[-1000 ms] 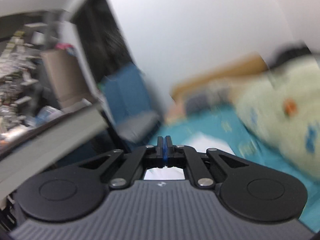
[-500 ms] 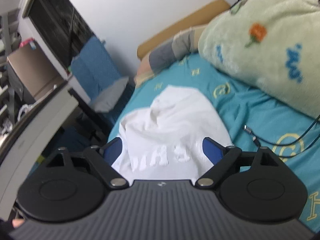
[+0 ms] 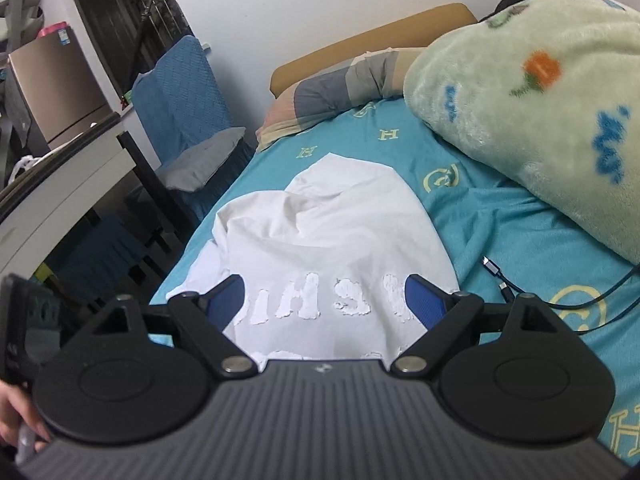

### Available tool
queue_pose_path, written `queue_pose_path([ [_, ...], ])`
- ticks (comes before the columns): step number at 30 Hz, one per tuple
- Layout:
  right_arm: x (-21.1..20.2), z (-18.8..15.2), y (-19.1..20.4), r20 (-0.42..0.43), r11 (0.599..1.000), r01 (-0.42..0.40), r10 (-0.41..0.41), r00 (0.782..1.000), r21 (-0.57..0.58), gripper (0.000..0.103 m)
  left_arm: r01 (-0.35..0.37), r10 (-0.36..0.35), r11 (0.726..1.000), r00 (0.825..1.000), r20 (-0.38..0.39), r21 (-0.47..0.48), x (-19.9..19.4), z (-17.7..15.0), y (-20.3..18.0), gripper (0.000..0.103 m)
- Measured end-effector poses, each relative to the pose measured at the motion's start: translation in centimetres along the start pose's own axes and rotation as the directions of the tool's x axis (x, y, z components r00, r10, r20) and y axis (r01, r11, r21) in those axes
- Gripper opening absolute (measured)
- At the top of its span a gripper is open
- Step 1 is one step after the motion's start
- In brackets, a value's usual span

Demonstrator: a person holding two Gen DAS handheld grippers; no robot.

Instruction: Fold clothes

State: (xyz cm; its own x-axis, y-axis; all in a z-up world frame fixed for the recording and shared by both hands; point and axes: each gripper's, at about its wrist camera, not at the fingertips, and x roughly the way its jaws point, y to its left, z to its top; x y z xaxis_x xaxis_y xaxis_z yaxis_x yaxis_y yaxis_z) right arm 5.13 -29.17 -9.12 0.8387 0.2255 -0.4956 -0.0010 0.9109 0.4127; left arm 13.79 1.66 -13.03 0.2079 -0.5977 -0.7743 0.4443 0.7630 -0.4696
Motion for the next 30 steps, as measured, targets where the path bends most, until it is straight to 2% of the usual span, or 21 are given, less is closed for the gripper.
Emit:
queue_pose_path([
  [4, -0.2, -0.2, 0.6, 0.003, 1.0, -0.005, 0.005, 1.0, -0.018, 0.089, 0.016, -0.016, 1.0, 0.998, 0.062, -0.013, -3.3, 0.9, 0.5, 0.004],
  [9, -0.7, -0.4, 1.7, 0.012, 0.998, -0.001, 0.002, 1.0, -0.065, 0.089, -0.009, -0.005, 0.998, 0.98, 0.2, 0.07, -7.9, 1.7, -2.1, 0.004],
  [10, -0.8, -0.4, 1.9, 0.012, 0.997, 0.001, 0.0, 1.0, -0.075, 0.088, 0.004, -0.018, 0.998, 0.974, 0.224, 0.065, -8.6, 1.7, -2.2, 0.004],
  [13, -1.0, -0.6, 2.2, 0.014, 0.996, -0.002, 0.003, 1.0, -0.087, 0.088, 0.082, -0.071, 0.996, 0.957, 0.283, -0.027, -9.2, 2.0, -1.7, 0.003],
  [15, -1.3, -0.6, 2.3, 0.016, 0.996, -0.007, 0.009, 1.0, -0.091, 0.088, 0.141, -0.102, 0.987, 0.928, 0.359, -0.083, -9.6, 2.2, -1.2, 0.003],
  [18, -1.9, -0.9, 2.6, 0.01, 0.996, -0.008, 0.009, 1.0, -0.09, 0.088, 0.166, -0.044, 0.961, 0.882, 0.47, -0.223, -10.3, 3.7, 0.0, 0.003],
  [19, -2.2, -1.1, 2.9, 0.001, 0.996, -0.023, 0.023, 1.0, -0.091, 0.088, 0.136, 0.014, 0.957, 0.863, 0.504, -0.258, -10.3, 4.2, 0.6, 0.003],
  [22, -2.3, -2.0, 4.6, -0.047, 0.988, -0.074, 0.068, 0.997, -0.137, 0.088, -0.037, 0.216, 0.952, 0.782, 0.585, -0.303, -9.6, 5.1, 2.1, 0.004],
  [23, -2.2, -2.4, 5.3, -0.066, 0.983, -0.086, 0.076, 0.995, -0.164, 0.088, -0.077, 0.253, 0.947, 0.774, 0.58, -0.311, -9.2, 5.2, 2.7, 0.004],
  [26, -1.6, -4.5, 8.1, -0.123, 0.963, -0.084, 0.053, 0.991, -0.256, 0.088, -0.136, 0.295, 0.937, 0.802, 0.52, -0.321, -8.7, 5.3, 4.1, 0.006],
  [28, -0.9, -6.3, 9.8, -0.174, 0.942, -0.099, 0.044, 0.984, -0.321, 0.088, -0.15, 0.298, 0.936, 0.817, 0.493, -0.317, -9.2, 5.1, 4.4, 0.013],
  [29, -0.4, -7.3, 10.4, -0.202, 0.924, -0.103, 0.028, 0.979, -0.368, 0.088, -0.181, 0.317, 0.935, 0.812, 0.491, -0.305, -9.7, 4.8, 4.2, 0.017],
  [30, 0.1, -8.3, 11.1, -0.229, 0.903, -0.107, 0.01, 0.973, -0.415, 0.088, -0.223, 0.344, 0.931, 0.801, 0.49, -0.289, -10.2, 4.4, 3.8, 0.029],
])
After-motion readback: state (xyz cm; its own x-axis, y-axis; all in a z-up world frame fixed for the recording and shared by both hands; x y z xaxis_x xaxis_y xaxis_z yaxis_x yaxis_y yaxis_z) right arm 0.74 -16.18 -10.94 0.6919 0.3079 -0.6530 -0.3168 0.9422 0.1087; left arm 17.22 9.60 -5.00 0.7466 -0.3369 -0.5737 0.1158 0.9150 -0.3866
